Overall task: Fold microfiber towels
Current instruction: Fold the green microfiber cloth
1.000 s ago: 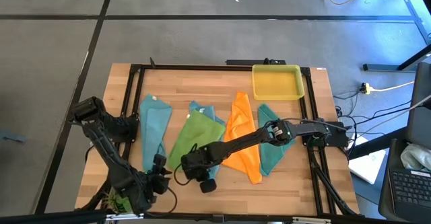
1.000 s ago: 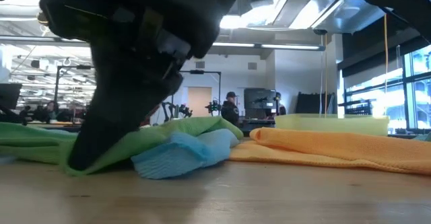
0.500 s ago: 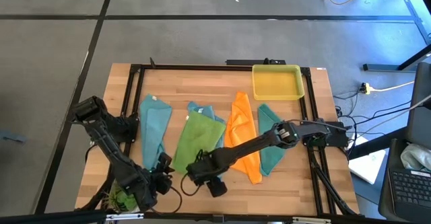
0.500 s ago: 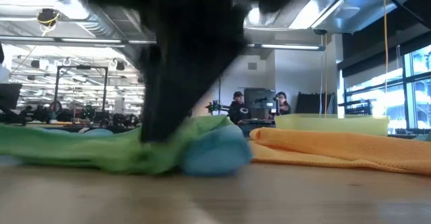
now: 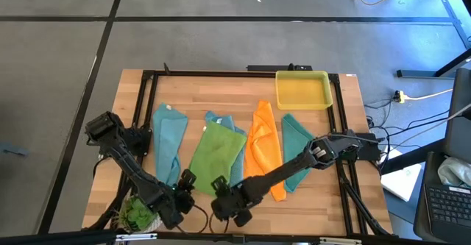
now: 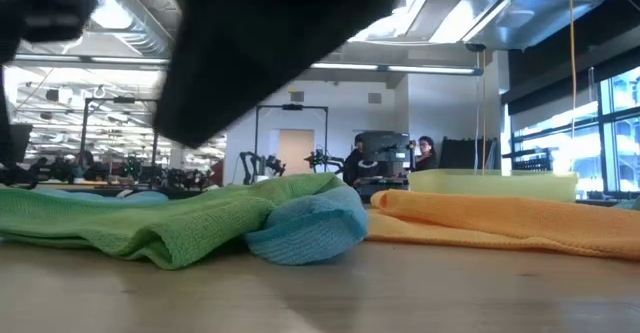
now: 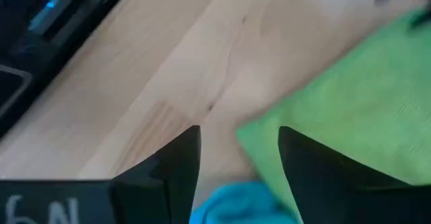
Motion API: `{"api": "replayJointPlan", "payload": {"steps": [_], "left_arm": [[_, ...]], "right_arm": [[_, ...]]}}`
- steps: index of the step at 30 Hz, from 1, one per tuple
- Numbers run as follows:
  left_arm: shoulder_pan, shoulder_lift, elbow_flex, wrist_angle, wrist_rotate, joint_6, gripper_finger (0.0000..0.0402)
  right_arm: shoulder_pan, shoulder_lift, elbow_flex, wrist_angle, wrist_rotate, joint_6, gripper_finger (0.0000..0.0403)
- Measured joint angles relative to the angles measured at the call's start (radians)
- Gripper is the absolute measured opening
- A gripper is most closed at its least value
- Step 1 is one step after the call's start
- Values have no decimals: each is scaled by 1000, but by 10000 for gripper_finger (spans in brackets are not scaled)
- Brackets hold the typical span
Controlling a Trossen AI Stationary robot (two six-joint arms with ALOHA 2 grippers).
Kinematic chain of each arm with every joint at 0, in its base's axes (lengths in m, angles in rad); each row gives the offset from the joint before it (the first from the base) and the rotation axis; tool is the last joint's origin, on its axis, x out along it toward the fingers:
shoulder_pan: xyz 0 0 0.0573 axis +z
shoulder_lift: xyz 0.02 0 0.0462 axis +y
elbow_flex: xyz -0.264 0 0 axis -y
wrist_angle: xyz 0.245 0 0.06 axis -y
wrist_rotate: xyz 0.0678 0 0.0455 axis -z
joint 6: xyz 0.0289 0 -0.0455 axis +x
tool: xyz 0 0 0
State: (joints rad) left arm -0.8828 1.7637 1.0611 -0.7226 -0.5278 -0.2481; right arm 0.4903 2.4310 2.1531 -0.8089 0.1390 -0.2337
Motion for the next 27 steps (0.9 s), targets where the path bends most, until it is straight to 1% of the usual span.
{"api": "replayJointPlan", "payload": {"steps": [2, 4, 8, 11, 16, 19, 24, 25, 27], "left_arm": [[4, 15, 0, -7, -3, 0, 121], [4, 22, 0, -12, -3, 0, 121], [3, 26, 0, -11, -4, 20, 121], [3, 26, 0, -11, -12, 21, 121], [3, 26, 0, -11, -12, 21, 121], [3, 26, 0, -12, -13, 15, 121], [4, 26, 0, -13, -13, 14, 121], [3, 26, 0, -13, -13, 14, 121], [3, 26, 0, -18, -13, 14, 121]], "right_arm": [[17, 0, -32, 60, 62, -42, 200], [29, 0, -64, 77, 111, -80, 200], [33, 0, -141, 123, 147, -106, 197], [27, 0, -187, 171, 188, -117, 182], [16, -2, -217, 202, 195, -166, 131], [10, -2, -226, 204, 171, -192, 94], [11, -2, -221, 200, 171, -197, 19], [11, -2, -217, 197, 182, -198, 11], [7, -2, -198, 183, 231, -196, 11]]}}
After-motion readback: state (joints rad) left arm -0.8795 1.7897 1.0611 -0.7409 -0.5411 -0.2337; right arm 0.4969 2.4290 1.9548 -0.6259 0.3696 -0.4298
